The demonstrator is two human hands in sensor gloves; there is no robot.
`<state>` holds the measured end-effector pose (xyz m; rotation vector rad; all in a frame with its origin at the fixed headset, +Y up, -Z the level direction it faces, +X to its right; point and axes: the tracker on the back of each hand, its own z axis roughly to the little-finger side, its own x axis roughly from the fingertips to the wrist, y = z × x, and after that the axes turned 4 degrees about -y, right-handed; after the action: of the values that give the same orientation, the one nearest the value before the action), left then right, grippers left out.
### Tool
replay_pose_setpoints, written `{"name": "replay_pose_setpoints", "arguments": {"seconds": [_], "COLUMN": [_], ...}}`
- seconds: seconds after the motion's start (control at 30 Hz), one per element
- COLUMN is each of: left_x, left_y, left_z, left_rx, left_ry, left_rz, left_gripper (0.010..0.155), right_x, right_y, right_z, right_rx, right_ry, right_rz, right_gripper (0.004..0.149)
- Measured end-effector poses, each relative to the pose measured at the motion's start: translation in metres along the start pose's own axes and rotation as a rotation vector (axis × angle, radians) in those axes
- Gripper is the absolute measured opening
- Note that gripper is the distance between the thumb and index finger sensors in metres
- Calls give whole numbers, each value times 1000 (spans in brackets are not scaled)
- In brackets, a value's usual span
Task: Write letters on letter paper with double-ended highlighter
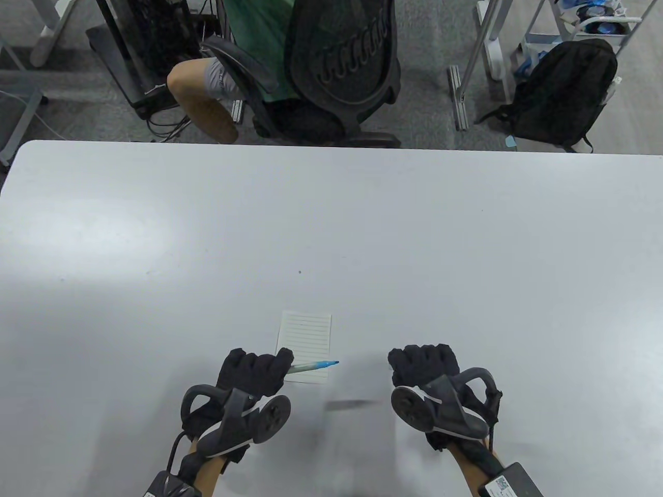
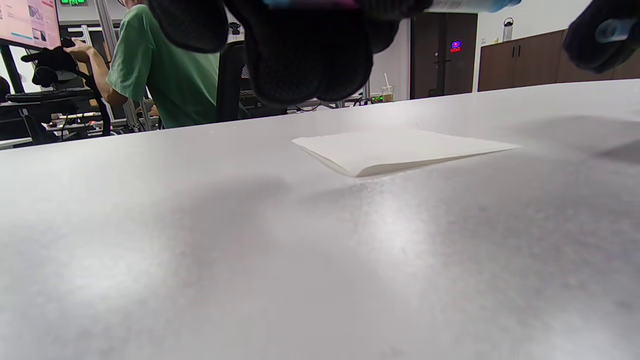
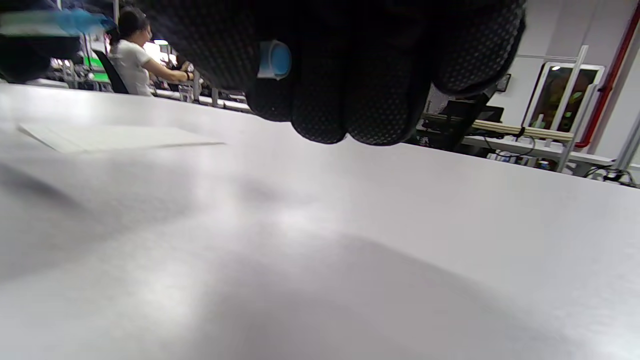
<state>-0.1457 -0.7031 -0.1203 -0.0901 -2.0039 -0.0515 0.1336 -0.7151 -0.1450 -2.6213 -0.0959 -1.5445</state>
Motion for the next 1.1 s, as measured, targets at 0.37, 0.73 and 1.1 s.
{"name": "replay_pose_setpoints", "arguments": {"seconds": [0.37,0.73,1.1], "left_x": [-2,-4,-4], "left_y": [-1,-2,-3], "left_z": [-2,-1,-1], "left_rx": [-4,0,4], "left_ry": [-7,-6,0], "left_rz": [19,26,36], "left_gripper": [54,54,54], "right_x": [-19,-32,-38], "right_y": [18,31,41], "right_z": [17,19,21], "right_rx": [86,100,145], "right_ry": [120,147,167], "right_rz": [-103,-132,-191], "right_gripper": [46,47,46]}}
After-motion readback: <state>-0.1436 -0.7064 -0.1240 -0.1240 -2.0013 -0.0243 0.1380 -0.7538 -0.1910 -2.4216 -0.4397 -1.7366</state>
